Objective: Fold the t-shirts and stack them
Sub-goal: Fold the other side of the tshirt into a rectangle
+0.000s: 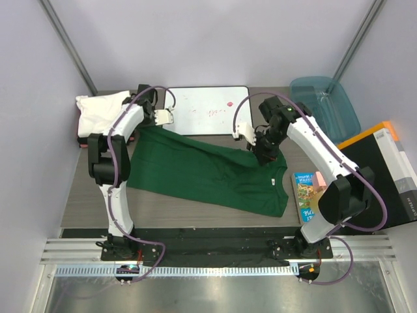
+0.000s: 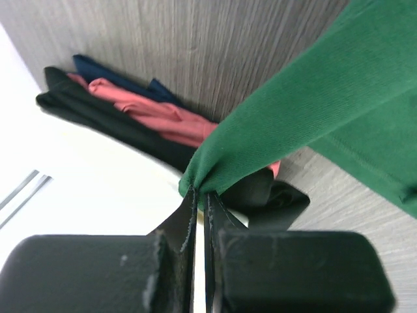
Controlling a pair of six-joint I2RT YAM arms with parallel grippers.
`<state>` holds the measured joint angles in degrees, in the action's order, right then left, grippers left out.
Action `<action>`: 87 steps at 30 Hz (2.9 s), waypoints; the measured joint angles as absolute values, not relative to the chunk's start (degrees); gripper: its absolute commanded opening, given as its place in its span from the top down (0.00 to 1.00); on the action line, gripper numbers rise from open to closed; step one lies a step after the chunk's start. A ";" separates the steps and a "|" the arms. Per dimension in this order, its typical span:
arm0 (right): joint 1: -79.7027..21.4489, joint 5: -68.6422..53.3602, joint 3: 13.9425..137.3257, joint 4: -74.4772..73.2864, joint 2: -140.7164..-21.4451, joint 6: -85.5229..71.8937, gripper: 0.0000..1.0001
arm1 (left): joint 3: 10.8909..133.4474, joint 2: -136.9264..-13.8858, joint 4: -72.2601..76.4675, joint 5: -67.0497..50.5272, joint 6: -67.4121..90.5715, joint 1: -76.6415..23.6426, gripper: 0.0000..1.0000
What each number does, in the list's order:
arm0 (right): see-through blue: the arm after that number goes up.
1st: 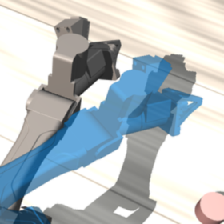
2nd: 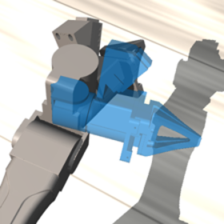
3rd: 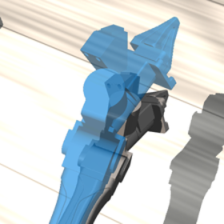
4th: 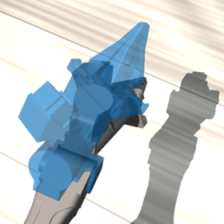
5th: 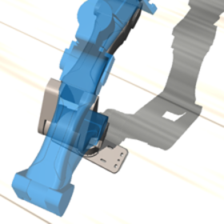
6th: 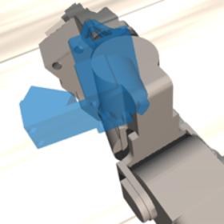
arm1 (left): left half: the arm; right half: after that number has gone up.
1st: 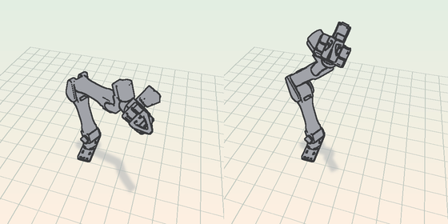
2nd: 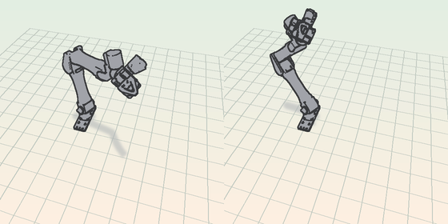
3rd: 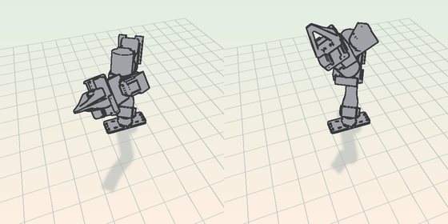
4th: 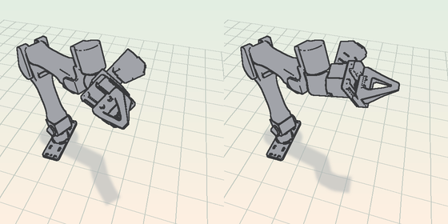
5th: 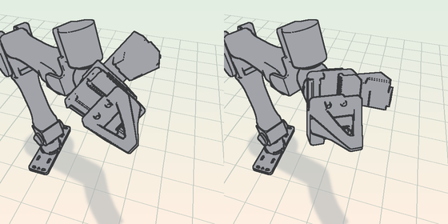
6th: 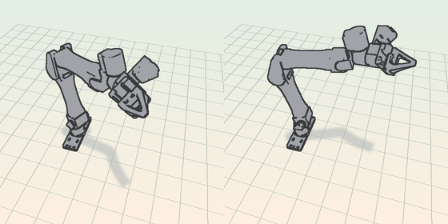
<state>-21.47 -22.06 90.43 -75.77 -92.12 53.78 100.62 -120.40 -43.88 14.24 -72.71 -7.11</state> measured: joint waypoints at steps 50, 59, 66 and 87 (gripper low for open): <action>-33.76 -15.75 71.59 -76.44 -81.76 62.33 0.59 | 84.42 -105.69 -59.44 15.07 -81.78 -9.72 0.57; -35.99 -14.09 69.82 -76.60 -81.60 60.93 0.54 | 83.11 -105.71 -59.94 16.56 -82.59 -9.69 0.51; -25.89 -9.47 67.81 -70.11 -83.29 58.52 0.67 | 86.74 -108.71 -58.48 16.99 -81.56 -9.80 0.48; -14.13 -9.08 80.49 -54.70 -110.54 56.86 0.99 | 95.79 -116.42 -57.74 15.94 -79.90 -12.43 0.99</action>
<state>-14.13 -9.08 80.49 -54.70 -110.54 56.86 95.79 -116.42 -57.74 15.94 -79.90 -12.43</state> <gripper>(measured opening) 0.021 0.003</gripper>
